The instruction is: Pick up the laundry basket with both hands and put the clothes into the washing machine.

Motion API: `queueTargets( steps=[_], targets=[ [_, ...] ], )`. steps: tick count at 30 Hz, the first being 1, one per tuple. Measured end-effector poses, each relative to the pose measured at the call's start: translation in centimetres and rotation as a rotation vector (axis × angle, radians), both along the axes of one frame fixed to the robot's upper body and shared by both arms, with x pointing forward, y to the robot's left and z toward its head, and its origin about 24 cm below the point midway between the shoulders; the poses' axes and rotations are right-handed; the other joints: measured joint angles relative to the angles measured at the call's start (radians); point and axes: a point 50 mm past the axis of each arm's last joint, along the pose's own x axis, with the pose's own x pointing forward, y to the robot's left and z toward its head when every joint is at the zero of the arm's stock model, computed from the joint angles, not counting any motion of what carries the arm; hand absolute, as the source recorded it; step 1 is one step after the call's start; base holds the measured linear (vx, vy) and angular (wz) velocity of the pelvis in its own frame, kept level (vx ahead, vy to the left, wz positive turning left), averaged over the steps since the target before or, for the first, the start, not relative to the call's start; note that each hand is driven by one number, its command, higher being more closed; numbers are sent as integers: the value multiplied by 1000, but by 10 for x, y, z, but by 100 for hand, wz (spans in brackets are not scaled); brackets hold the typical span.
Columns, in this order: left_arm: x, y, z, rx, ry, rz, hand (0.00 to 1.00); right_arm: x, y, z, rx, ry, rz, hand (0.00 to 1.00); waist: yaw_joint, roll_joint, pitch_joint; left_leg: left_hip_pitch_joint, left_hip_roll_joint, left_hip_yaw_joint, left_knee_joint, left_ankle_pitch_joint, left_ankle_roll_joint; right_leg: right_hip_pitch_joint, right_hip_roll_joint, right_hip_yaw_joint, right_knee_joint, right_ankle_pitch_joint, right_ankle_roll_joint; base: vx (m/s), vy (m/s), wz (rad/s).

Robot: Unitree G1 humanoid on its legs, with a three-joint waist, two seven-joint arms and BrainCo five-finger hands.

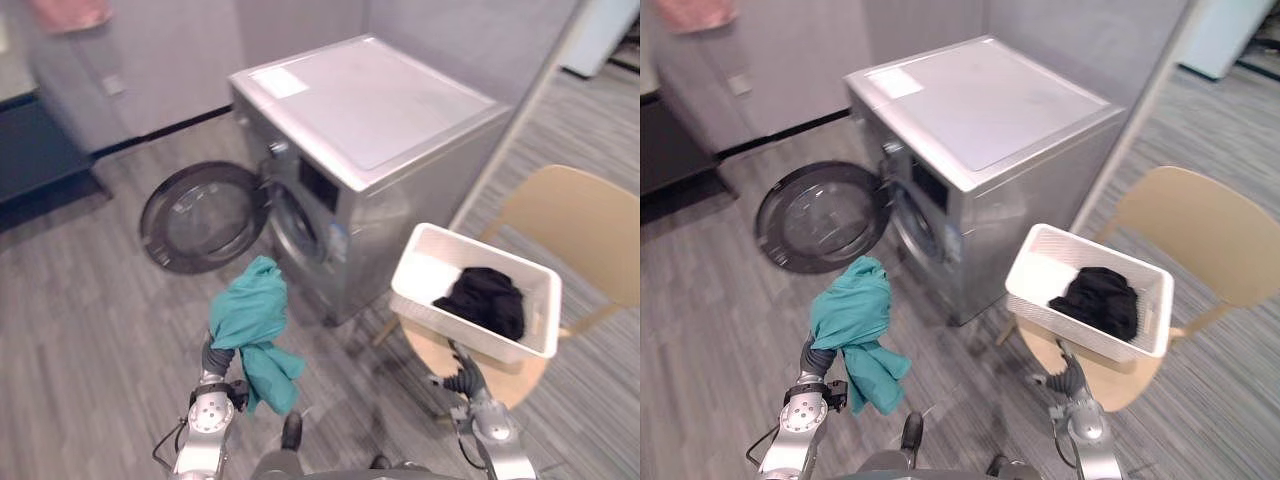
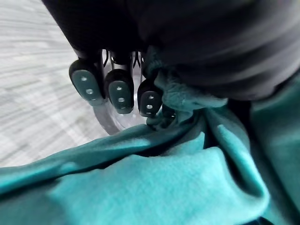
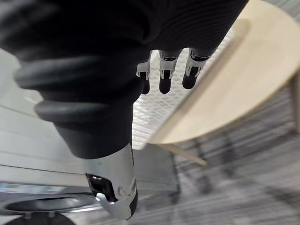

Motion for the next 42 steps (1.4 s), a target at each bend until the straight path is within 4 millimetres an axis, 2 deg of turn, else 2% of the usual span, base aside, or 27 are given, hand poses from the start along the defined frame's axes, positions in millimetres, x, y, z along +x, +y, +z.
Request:
queueTargets(
  steps=[1,3,6,7,8,9,10,11,13,15,16,17,19,20,21,23,25,27,30,32,33,34,35,36,38,40,42],
  targets=[
    [-1,0,-3,-7,15,3,100,-4,-3,-5,0,40,-29,0,-7,18,7,13,8,21,1,97,-43,28,-3,-25,11,-13,20,259,167,154],
    [-2,4,-6,3,30,11,100,-7,11,-13,42,75,-46,0,-13,-4,23,17,-22,-28,20,84,-39,74,-20,-39,-11,-7,34,202,70,98],
    [-9,8,-9,2,50,29,100,0,29,-16,95,61,-47,0,7,-65,58,13,-57,-48,117,-24,-26,109,-91,-43,55,-26,69,155,92,35],
    [-16,8,-14,-6,77,30,100,-1,29,-16,100,67,-54,0,5,-70,62,16,-70,-56,165,-83,-27,91,-149,-17,170,-23,61,171,186,18],
    [-20,6,-16,-16,97,32,100,-2,28,-15,102,59,-65,0,3,-64,71,32,-76,-63,205,-133,-16,35,-201,75,337,14,-54,237,266,16],
    [-20,4,-16,-22,96,32,100,-4,28,-14,108,48,-73,0,-3,-54,84,54,-71,-77,234,-165,-12,-29,-205,199,459,55,-124,221,235,12],
    [-18,3,-15,-21,89,25,100,-6,30,-14,117,46,-81,0,-6,-45,91,66,-64,-86,248,-182,-12,-69,-181,288,525,40,-99,237,172,32],
    [-12,5,-8,-3,59,14,100,-10,37,-16,147,46,-98,0,-25,-46,105,97,-60,-115,247,-200,-11,-163,-92,426,637,-26,-28,231,86,38],
    [-6,8,-1,16,28,-1,100,-8,41,-15,171,27,-125,0,-49,-65,114,130,-71,-134,228,-213,-17,-266,-7,474,635,-67,-15,275,60,44],
    [3,3,3,15,5,-25,100,-11,40,-15,166,23,-146,0,-67,-76,122,155,-94,-164,206,-225,-21,-339,50,471,498,-64,-9,258,13,57],
    [6,0,4,9,0,-36,100,-13,38,-16,170,31,-160,0,-86,-76,122,173,-111,-195,184,-227,-22,-357,78,470,342,-41,1,355,-33,88],
    [8,-4,3,-2,-1,-46,100,-18,38,-19,175,52,-170,0,-99,-81,121,192,-126,-213,175,-226,-33,-345,96,472,174,16,-20,399,-48,87],
    [7,-13,0,-23,13,-74,100,-22,38,-20,176,58,-178,0,-100,-91,120,238,-137,-242,194,-265,-53,-323,104,480,118,127,-79,464,-80,55],
    [6,-15,-1,-29,16,-79,100,-22,36,-19,172,55,-181,0,-100,-78,123,254,-130,-253,199,-277,-68,-311,107,473,133,137,-106,564,-109,52],
    [6,-21,-1,-43,15,-91,100,-20,33,-17,162,41,-179,0,-100,-53,120,256,-106,-253,230,-287,-87,-293,107,436,156,92,-106,544,-131,59],
    [7,-28,0,-71,4,-95,100,-17,30,-13,152,17,-171,0,-109,-38,132,203,-40,-222,464,-303,-115,-201,129,391,132,47,-115,576,-196,44],
    [3,-31,3,-97,-10,-103,100,-10,33,-5,144,-35,-134,0,-75,-27,136,64,84,-210,889,-265,-146,-75,197,421,59,24,-141,527,-155,-31],
    [3,-37,5,-114,-20,-117,100,2,33,5,136,-95,-112,0,-45,-31,136,-22,138,-216,1027,-291,-119,-12,222,469,23,13,-146,522,-80,-78],
    [3,-41,5,-126,-20,-124,100,15,36,12,137,-150,-87,0,-12,-40,136,-98,134,-235,901,-328,-71,25,212,579,-6,13,-145,370,83,-103],
    [4,-42,6,-130,-25,-122,100,21,37,15,129,-170,-86,0,5,-39,133,-100,68,-399,639,-313,-95,25,203,674,22,-3,-114,326,254,-144],
    [3,-44,5,-135,-24,-124,100,21,36,17,124,-178,-89,0,4,-31,128,-80,62,-461,529,-267,-130,21,209,704,48,-30,-71,293,321,-171],
    [-2,-46,2,-146,-10,-120,100,19,34,18,116,-182,-89,0,1,3,109,-73,94,-502,474,-191,-180,10,240,749,85,-78,-26,235,301,-136],
    [-1,-45,1,-137,-4,-125,100,19,40,16,132,-177,-93,0,-1,-18,106,-74,94,-475,514,-222,-184,-4,231,777,109,-106,-9,282,388,-136],
    [2,-41,3,-118,-11,-134,100,16,47,15,154,-172,-92,0,-8,-50,96,-68,90,-419,537,-255,-163,-40,211,817,144,-106,2,200,296,-112],
    [3,-35,6,-94,-18,-139,100,13,59,12,186,-160,-94,0,0,-84,84,-26,95,-299,537,-282,-141,-66,191,877,161,-78,45,161,262,-138],
    [3,-34,6,-89,-17,-137,100,14,62,12,197,-165,-92,0,2,-85,86,43,106,-192,523,-295,-122,-82,173,869,171,-41,80,73,200,-158],
    [2,-31,8,-78,-26,-134,100,21,66,14,199,-177,-70,0,2,-74,88,126,125,-82,461,-316,-124,-112,152,766,184,-1,70,15,131,-174]
  ],
)
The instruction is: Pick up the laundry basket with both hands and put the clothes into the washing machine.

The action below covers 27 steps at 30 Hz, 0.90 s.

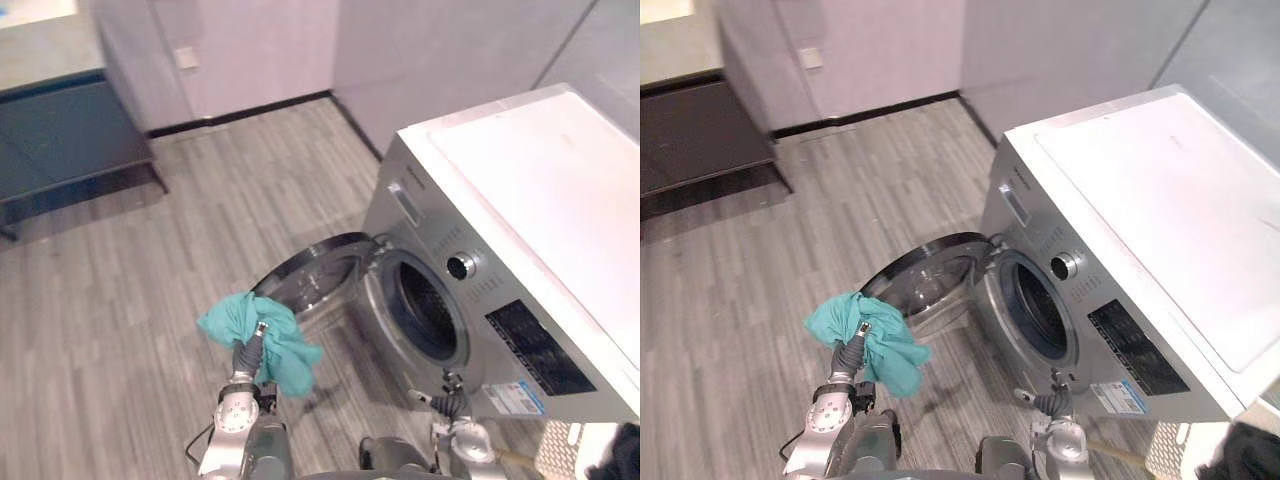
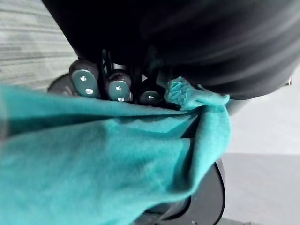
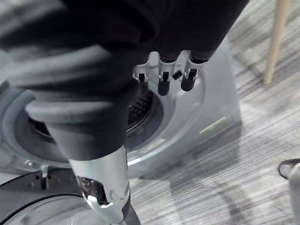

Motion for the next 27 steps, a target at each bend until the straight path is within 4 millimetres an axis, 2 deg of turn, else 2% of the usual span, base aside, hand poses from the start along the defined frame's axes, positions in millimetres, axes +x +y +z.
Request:
queueTargets(
  steps=[1,2,3,4,5,6,8,9,10,11,12,13,14,15,16,17,18,19,20,21,22,23,25,26,27],
  targets=[
    [0,5,1,18,-4,2,100,4,4,-2,6,10,19,0,-1,2,-3,31,3,75,-34,-8,-4,-32,-27,-120,-1,11,-15,-12,72,-173],
    [0,11,1,37,-1,7,100,7,8,-6,7,31,47,0,-5,-10,-11,51,4,139,-55,-10,-12,-48,-59,-275,-39,20,-48,-12,49,-165],
    [-1,13,1,42,1,11,100,7,7,-8,4,43,52,0,-7,-11,-12,55,3,154,-61,-18,-25,-46,-67,-346,-69,21,-77,48,-13,-126],
    [0,17,-2,46,17,20,100,7,2,-11,-14,66,57,0,-21,0,-13,59,9,175,-71,-13,-31,-38,-66,-394,-108,38,-89,69,-39,-62],
    [0,18,-4,47,23,24,100,5,-2,-13,-25,83,58,0,-37,-1,-14,61,10,179,-75,-8,-34,-36,-52,-393,-119,40,-91,141,-71,-40],
    [1,16,-5,40,26,24,100,-2,-9,-16,-44,113,52,0,-60,10,-12,66,23,186,-67,-4,-38,-30,-36,-386,-127,41,-93,206,-79,-31],
    [-1,17,-7,50,46,24,100,-13,-17,-20,-50,146,21,0,-54,32,2,58,67,162,64,-3,-36,9,-14,-373,-127,39,-95,222,-98,-49],
    [-3,16,-9,54,58,22,100,-18,-20,-21,-53,157,6,0,-53,54,12,37,116,114,224,19,-2,59,6,-367,-132,33,-107,186,-125,-66],
    [-4,15,-9,58,61,6,100,-20,-24,-20,-63,153,2,0,-49,68,13,-19,151,36,399,95,66,105,22,-338,-151,26,-118,174,-100,-75],
    [-4,14,-8,56,59,-3,100,-20,-24,-19,-65,152,1,0,-39,66,13,-55,158,0,474,151,75,120,19,-311,-160,22,-122,170,2,-95],
    [-1,10,-7,52,50,-17,100,-16,-24,-18,-65,142,-1,0,-20,60,12,-115,154,-66,543,92,64,126,21,-268,-174,19,-124,163,70,-103],
    [2,3,-5,47,37,-48,100,-9,-27,-15,-64,120,-17,0,-17,62,12,-163,130,-118,525,17,51,125,21,-231,-182,19,-124,159,82,-98],
    [4,1,-5,43,33,-59,100,-7,-28,-14,-62,113,-26,0,-16,61,13,-175,115,-138,483,-5,46,125,20,-215,-184,19,-124,176,134,-84],
    [5,-3,-4,37,31,-74,100,-6,-30,-14,-60,109,-35,0,-13,60,13,-184,82,-174,371,-27,37,125,18,-189,-181,19,-123,139,155,-79],
    [7,-6,-3,31,23,-81,100,-8,-32,-14,-63,118,-44,0,-8,62,12,-180,40,-219,230,-13,25,118,15,-170,-167,13,-107,158,246,-85],
    [6,-8,-4,28,25,-86,100,-10,-37,-15,-77,124,-51,0,-7,77,6,-168,17,-260,117,48,-1,105,22,-149,-147,-1,-83,121,263,-83],
    [7,-10,-5,28,28,-92,100,-10,-38,-16,-82,133,-60,0,-4,83,14,-160,18,-274,94,39,-38,86,26,-128,-110,-24,-57,108,261,-62],
    [14,-10,-3,42,19,-106,100,-8,-31,-17,-64,131,-64,0,-11,45,36,-164,0,-241,104,32,-27,37,-1,-109,-46,-37,-40,61,181,-50],
    [18,-8,0,54,2,-106,100,-6,-28,-16,-56,124,-62,0,-14,27,46,-193,-8,-227,131,25,-16,-8,-15,-98,-1,-41,-35,16,105,-30],
    [22,-8,3,58,-11,-109,100,-4,-27,-15,-55,117,-59,0,-14,19,49,-223,-11,-221,155,21,-10,-43,-21,-94,28,-41,-35,-20,157,-29],
    [30,-10,10,57,-42,-111,100,3,-27,-11,-61,89,-66,0,-19,13,63,-275,-12,-207,201,11,3,-101,-31,-88,70,-42,-34,-40,165,-38],
    [41,-12,19,55,-84,-109,100,17,-28,-4,-70,44,-73,0,-24,18,107,-296,-6,-181,234,-23,17,-146,-31,-64,100,-47,-25,-88,176,-47],
    [53,-11,30,61,-134,-98,100,37,-26,7,-69,-13,-65,0,-19,17,128,-372,17,-150,310,-60,25,-239,-25,-27,159,-56,-12,-183,126,-78],
    [64,-11,41,62,-179,-88,100,51,-24,18,-70,-73,-74,0,-17,20,137,-446,34,-125,370,-90,33,-325,-23,-8,203,-72,-3,-236,95,-91],
    [77,-14,55,56,-234,-79,100,67,-24,30,-82,-132,-80,0,-22,29,171,-510,46,-121,432,-107,43,-399,-24,-2,254,-73,-3,-189,55,-64]
  ],
)
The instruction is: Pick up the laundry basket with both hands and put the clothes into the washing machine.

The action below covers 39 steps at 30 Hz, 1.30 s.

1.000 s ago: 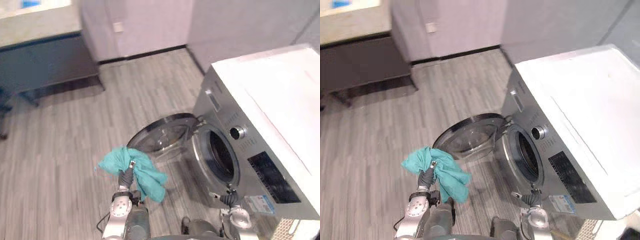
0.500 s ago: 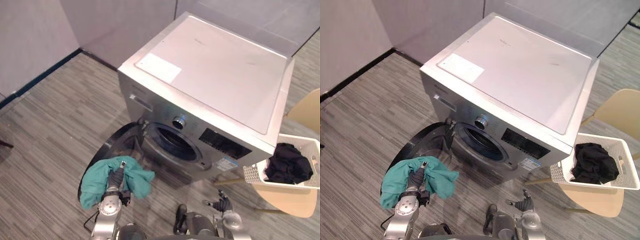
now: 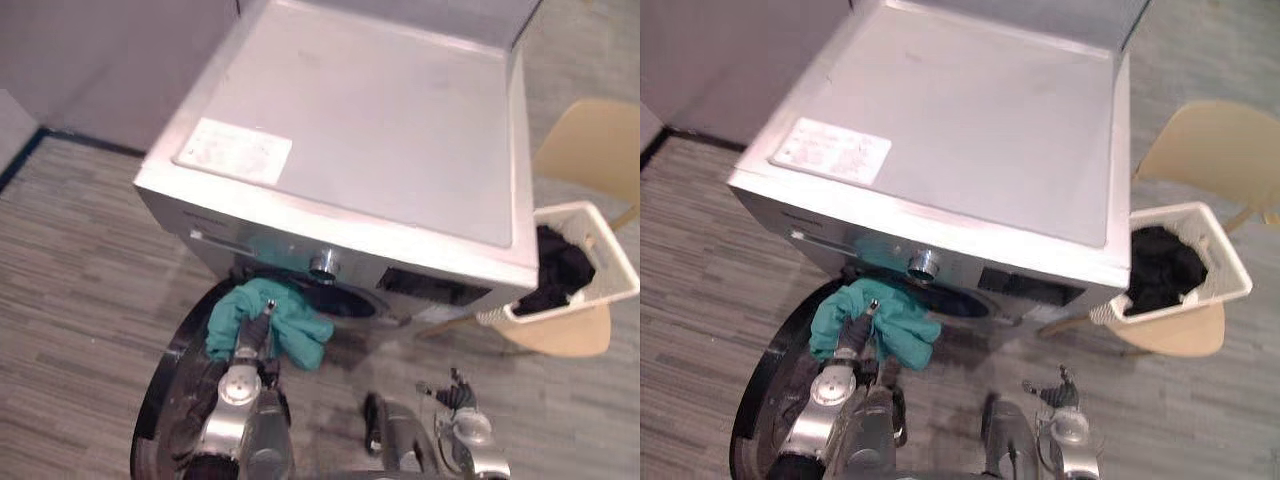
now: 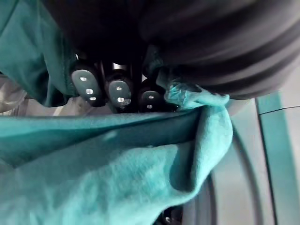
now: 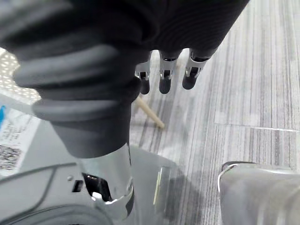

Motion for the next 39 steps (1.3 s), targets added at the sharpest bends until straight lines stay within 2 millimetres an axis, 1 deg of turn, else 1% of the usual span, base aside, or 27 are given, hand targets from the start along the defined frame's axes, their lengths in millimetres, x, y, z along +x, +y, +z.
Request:
queueTargets(
  steps=[1,3,4,5,7,8,9,10,11,13,14,16,17,18,20,21,22,23,25,26,27,28,29,31,34,36,39],
  targets=[
    [6,-1,8,-2,-28,-2,100,6,0,6,-1,-27,-2,0,-3,2,12,-37,10,3,32,-8,7,-42,2,5,29,-3,1,-199,38,-43],
    [26,-7,34,-11,-125,3,100,28,3,29,-12,-135,-8,0,-4,3,35,-178,45,8,143,-47,13,-196,17,26,131,-20,4,-190,13,-37],
    [36,-9,50,-21,-178,8,100,39,4,45,-19,-204,-12,0,-3,4,51,-259,57,1,203,-63,16,-280,23,33,188,-29,4,-138,-4,-28],
    [39,-10,56,-25,-201,11,100,44,5,53,-22,-238,-12,0,-4,5,52,-304,67,-2,233,-70,21,-325,28,36,215,-34,6,-115,-19,-24],
    [53,-13,85,-41,-296,30,100,62,9,85,-21,-378,-28,0,-6,4,71,-461,87,-21,341,-88,32,-487,32,47,327,-51,11,-76,-26,-17],
    [56,-14,92,-45,-319,32,100,66,10,92,-18,-409,-32,0,-5,4,74,-498,95,-24,368,-92,41,-528,34,48,357,-56,12,-49,-39,-10],
    [60,-16,106,-47,-367,39,100,71,13,104,-12,-461,-42,0,-6,3,86,-566,102,-35,422,-106,45,-597,36,51,415,-72,13,-65,-80,-6],
    [63,-18,122,-47,-416,41,100,72,16,112,-7,-494,-53,0,-6,2,90,-631,109,-46,472,-115,49,-665,38,54,472,-85,16,-66,-91,-2],
    [64,-19,130,-47,-443,42,100,72,17,114,-2,-504,-55,0,-7,2,92,-659,112,-50,494,-119,51,-693,39,56,497,-92,17,-65,-85,3],
    [69,-19,161,-32,-545,43,100,71,18,117,12,-523,-64,0,-11,-1,96,-738,115,-71,555,-126,50,-773,49,64,570,-112,20,-74,-92,6],
    [70,-19,176,-25,-595,43,100,72,17,123,10,-555,-72,0,-15,-3,107,-753,116,-77,578,-130,48,-791,50,66,598,-118,19,-115,-115,5],
    [71,-17,214,13,-721,51,100,68,15,126,6,-581,-78,0,-25,-3,108,-803,120,-100,621,-138,43,-835,52,65,648,-135,14,-131,-94,7],
    [69,-15,233,38,-787,48,100,68,14,128,9,-597,-82,0,-37,-4,108,-824,120,-106,630,-141,38,-853,52,64,661,-137,14,-92,-58,7],
    [68,-15,238,43,-803,49,100,68,14,129,8,-605,-82,0,-39,-4,108,-828,120,-107,632,-140,38,-858,52,64,663,-137,14,-104,-61,4],
    [66,-16,268,84,-903,66,100,68,15,134,9,-637,-77,0,-51,-4,108,-840,125,-109,643,-140,37,-874,56,66,676,-137,13,-81,-51,-4],
    [65,-17,274,97,-926,69,100,68,16,134,12,-643,-75,0,-54,-4,108,-840,128,-109,645,-140,37,-875,59,66,677,-137,13,-33,-39,-9],
    [62,-20,286,124,-968,72,100,68,18,135,17,-650,-72,0,-58,-4,108,-840,132,-110,649,-137,42,-876,65,67,680,-136,13,-15,-35,-9],
    [60,-23,297,141,-1007,76,0,68,18,135,20,-659,-72,0,-63,-4,108,-840,133,-111,654,-136,41,-877,66,67,686,-137,13,-6,-31,-7],
    [59,-28,313,144,-1047,75,0,68,18,136,20,-666,-71,0,-66,-5,109,-840,135,-114,661,-136,42,-877,67,66,695,-137,12,0,0,0],
    [62,-29,322,150,-1052,89,0,67,18,135,22,-667,-70,0,-66,-6,109,-840,135,-118,665,-136,42,-876,68,64,699,-137,12,0,0,0],
    [66,-29,326,152,-1045,101,0,68,18,135,25,-668,-70,0,-66,-6,109,-840,135,-120,669,-136,42,-876,68,63,702,-137,12,0,0,0],
    [74,-28,333,170,-1021,124,0,68,18,135,27,-669,-66,0,-69,-9,111,-840,135,-123,677,-137,40,-876,68,63,710,-138,11,0,0,0],
    [80,-25,341,189,-995,148,0,69,20,135,32,-670,-54,0,-73,-18,116,-840,135,-124,681,-138,40,-876,69,63,714,-139,9,-30,-14,-1],
    [89,-21,348,215,-949,174,0,69,20,133,43,-664,-56,0,-81,-35,124,-841,136,-127,688,-138,40,-875,70,63,719,-139,9,-39,-8,0],
    [104,-13,343,296,-845,175,0,67,16,127,48,-640,-65,0,-97,-39,124,-855,138,-142,704,-139,41,-875,70,55,724,-139,9,-10,-1,0],
    [115,-11,334,350,-748,146,0,65,13,123,53,-625,-68,0,-100,-39,124,-862,138,-150,718,-141,43,-875,70,51,733,-139,9,0,0,0],
    [125,-6,322,375,-651,105,0,63,11,115,67,-596,-62,0,-101,-39,124,-862,136,-151,720,-141,44,-874,70,50,736,-139,9,-6,1,2]
  ],
)
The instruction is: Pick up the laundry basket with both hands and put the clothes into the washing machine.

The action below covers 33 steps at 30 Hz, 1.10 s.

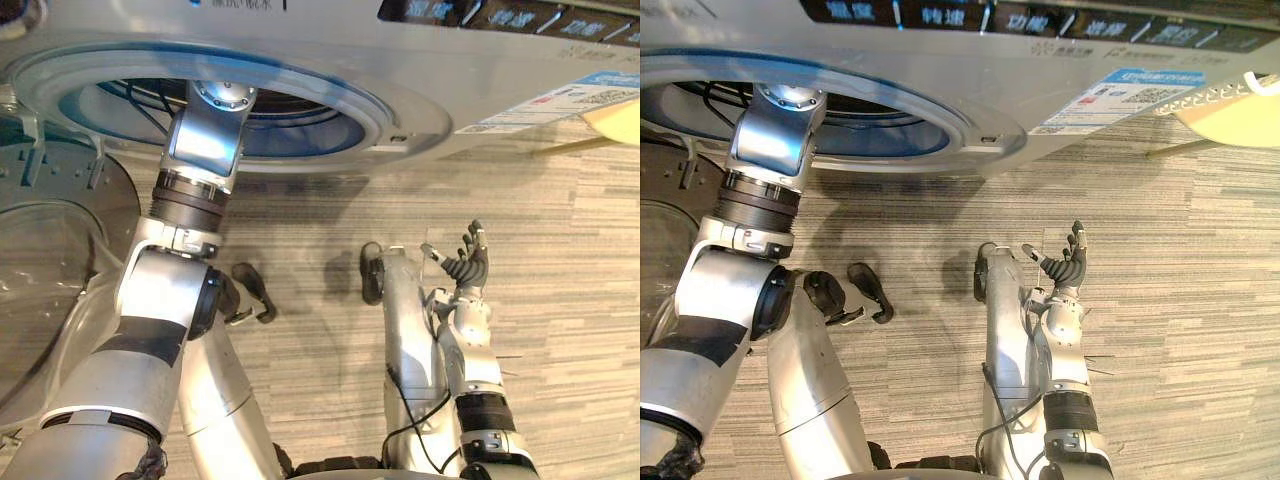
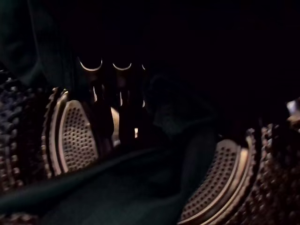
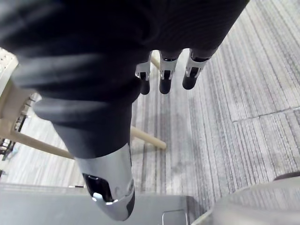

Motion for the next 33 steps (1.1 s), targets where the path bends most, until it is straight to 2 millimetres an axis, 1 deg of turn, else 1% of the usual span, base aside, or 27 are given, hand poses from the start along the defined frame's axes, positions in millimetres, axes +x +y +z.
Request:
queueTargets(
  steps=[5,9,10,12,13,14,15,16,17,18,19,20,21,22,23,24,25,26,27,31,33],
  targets=[
    [5,5,-6,9,72,-26,0,-1,0,-5,43,15,20,0,0,-1,0,2,-2,-6,0,1,-2,5,-2,-3,3,0,0,0,0,0],
    [5,8,-6,-19,76,-37,0,-1,2,-5,48,20,39,0,3,-2,-1,30,-5,-9,-21,6,-8,37,-4,-10,-17,3,-5,0,0,0],
    [2,9,-8,-31,60,-43,0,-1,5,-6,52,22,49,0,5,-3,-3,51,-7,-5,-41,10,-12,56,-6,-13,-35,5,-9,10,-29,3],
    [-5,11,-15,-65,16,-67,0,0,8,-6,59,25,58,0,10,-4,-4,89,-10,3,-88,24,-18,93,-11,-22,-77,11,-18,20,-56,9],
    [-9,16,-28,-91,7,-79,0,0,10,-6,59,28,64,0,11,-3,-4,118,-19,3,-124,36,-26,126,-19,-34,-106,15,-24,25,-62,20],
    [-11,22,-51,-141,30,-79,0,0,9,-7,60,33,61,0,12,-3,-5,155,-25,4,-165,50,-33,165,-23,-44,-141,19,-30,25,-59,19],
    [-12,23,-64,-161,51,-78,0,0,9,-7,60,35,60,0,12,-3,-6,175,-25,6,-186,57,-36,186,-24,-51,-161,22,-35,49,-87,13],
    [-14,31,-97,-226,112,-62,0,0,9,-8,61,43,59,0,21,-4,-7,220,-28,7,-229,67,-48,233,-23,-62,-203,26,-41,76,-103,9],
    [-20,34,-137,-279,199,-52,0,-1,8,-10,62,54,56,0,32,-6,-10,274,-36,12,-278,79,-57,285,-24,-69,-245,29,-45,89,-102,11],
    [-25,35,-159,-313,248,-48,0,-3,7,-11,64,61,52,0,37,-5,-14,301,-39,16,-303,86,-61,311,-26,-73,-266,31,-49,99,-94,16],
    [-38,35,-202,-381,348,-39,0,-6,5,-16,68,84,39,0,44,-5,-45,338,-42,27,-357,100,-65,344,-31,-84,-312,36,-57,94,-81,14],
    [-47,36,-223,-412,399,-24,0,-8,4,-18,70,94,36,0,47,-4,-58,358,-44,31,-384,108,-67,365,-34,-90,-336,38,-60,141,-98,19],
    [-66,37,-264,-476,507,0,0,-11,4,-22,74,112,33,0,54,-4,-69,417,-56,34,-437,122,-77,426,-36,-100,-382,43,-63,159,-78,19],
    [-85,38,-296,-528,600,26,0,-15,4,-27,77,133,30,0,64,-3,-71,484,-61,36,-486,132,-86,494,-37,-112,-427,47,-70,155,-75,19],
    [-96,38,-312,-552,645,41,0,-17,3,-31,79,153,28,0,69,-2,-83,513,-63,39,-513,137,-90,525,-38,-120,-452,49,-73,195,-76,21],
    [-120,38,-341,-595,736,71,0,-26,1,-42,80,200,21,0,78,-2,-106,595,-78,46,-584,156,-98,606,-43,-124,-515,61,-73,172,-63,18],
    [-128,39,-350,-602,767,81,0,-29,1,-47,80,219,18,0,84,-2,-109,638,-80,54,-617,163,-99,649,-43,-126,-545,64,-71,187,-55,16],
    [-140,40,-361,-608,810,90,0,-35,-1,-55,79,257,14,0,95,-1,-112,706,-86,66,-670,176,-104,712,-44,-129,-595,78,-72,149,-29,10],
    [-155,42,-376,-619,863,107,0,-42,-1,-67,74,315,13,0,96,4,-120,793,-100,77,-747,197,-105,801,-47,-140,-672,96,-67,169,-20,15],
    [-198,51,-425,-661,1073,202,0,-77,-3,-111,88,524,14,0,96,28,-210,1000,-128,124,-953,256,-104,1017,-54,-154,-903,172,-55,172,35,5],
    [-214,54,-443,-651,1173,237,0,-93,-6,-128,111,608,4,0,96,44,-252,1081,-134,151,-1023,271,-102,1106,-51,-152,-1011,211,-48,144,70,-12]
  ],
)
